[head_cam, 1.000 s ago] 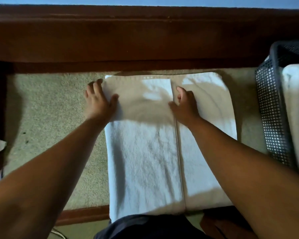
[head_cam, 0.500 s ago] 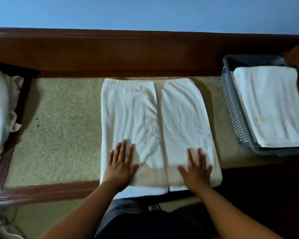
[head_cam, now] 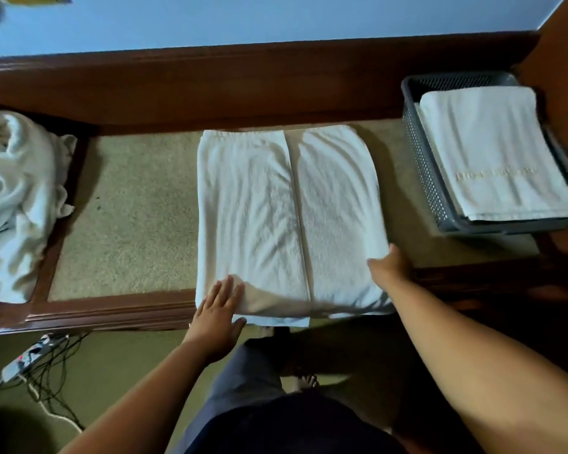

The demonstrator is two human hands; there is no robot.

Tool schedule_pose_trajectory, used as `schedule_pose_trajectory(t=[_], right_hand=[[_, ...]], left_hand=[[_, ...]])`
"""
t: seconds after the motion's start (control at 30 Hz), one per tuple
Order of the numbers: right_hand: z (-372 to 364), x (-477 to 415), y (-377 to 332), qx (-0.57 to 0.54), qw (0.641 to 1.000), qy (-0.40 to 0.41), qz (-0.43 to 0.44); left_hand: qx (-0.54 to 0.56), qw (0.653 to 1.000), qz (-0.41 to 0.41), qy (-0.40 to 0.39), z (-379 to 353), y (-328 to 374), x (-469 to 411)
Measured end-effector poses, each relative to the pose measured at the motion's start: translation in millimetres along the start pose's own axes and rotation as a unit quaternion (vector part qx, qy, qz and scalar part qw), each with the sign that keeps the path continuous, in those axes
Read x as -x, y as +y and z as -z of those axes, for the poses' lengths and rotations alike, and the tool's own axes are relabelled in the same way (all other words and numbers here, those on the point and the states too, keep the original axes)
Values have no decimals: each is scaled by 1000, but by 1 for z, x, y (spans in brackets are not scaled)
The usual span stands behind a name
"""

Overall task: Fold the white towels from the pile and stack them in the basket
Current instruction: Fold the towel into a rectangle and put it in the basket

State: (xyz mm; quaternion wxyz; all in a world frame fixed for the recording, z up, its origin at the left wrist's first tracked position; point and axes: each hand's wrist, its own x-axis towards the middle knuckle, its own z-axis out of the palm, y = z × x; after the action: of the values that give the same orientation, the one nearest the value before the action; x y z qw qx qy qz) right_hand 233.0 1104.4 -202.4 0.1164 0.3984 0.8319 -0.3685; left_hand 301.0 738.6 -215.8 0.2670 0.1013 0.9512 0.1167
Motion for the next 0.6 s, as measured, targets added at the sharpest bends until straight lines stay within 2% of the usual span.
schedule_pose_trajectory(t=[0.13, 0.27, 0.37, 0.5, 0.6], right_hand=[[-8, 28, -2, 18, 999, -29, 13], [-3, 45, 23, 161, 986, -40, 25], [5, 47, 26, 194, 980, -26, 28], [-20, 80, -3, 163, 984, -17, 71], [-59, 130, -32, 115, 985, -10, 128]], left_hand=[[1, 999, -7, -32, 4, 1, 9], [3, 998, -29, -51, 11, -11, 4], [13, 996, -63, -68, 18, -24, 1], [54, 988, -102, -107, 27, -40, -2], [166, 971, -96, -143, 38, -49, -7]])
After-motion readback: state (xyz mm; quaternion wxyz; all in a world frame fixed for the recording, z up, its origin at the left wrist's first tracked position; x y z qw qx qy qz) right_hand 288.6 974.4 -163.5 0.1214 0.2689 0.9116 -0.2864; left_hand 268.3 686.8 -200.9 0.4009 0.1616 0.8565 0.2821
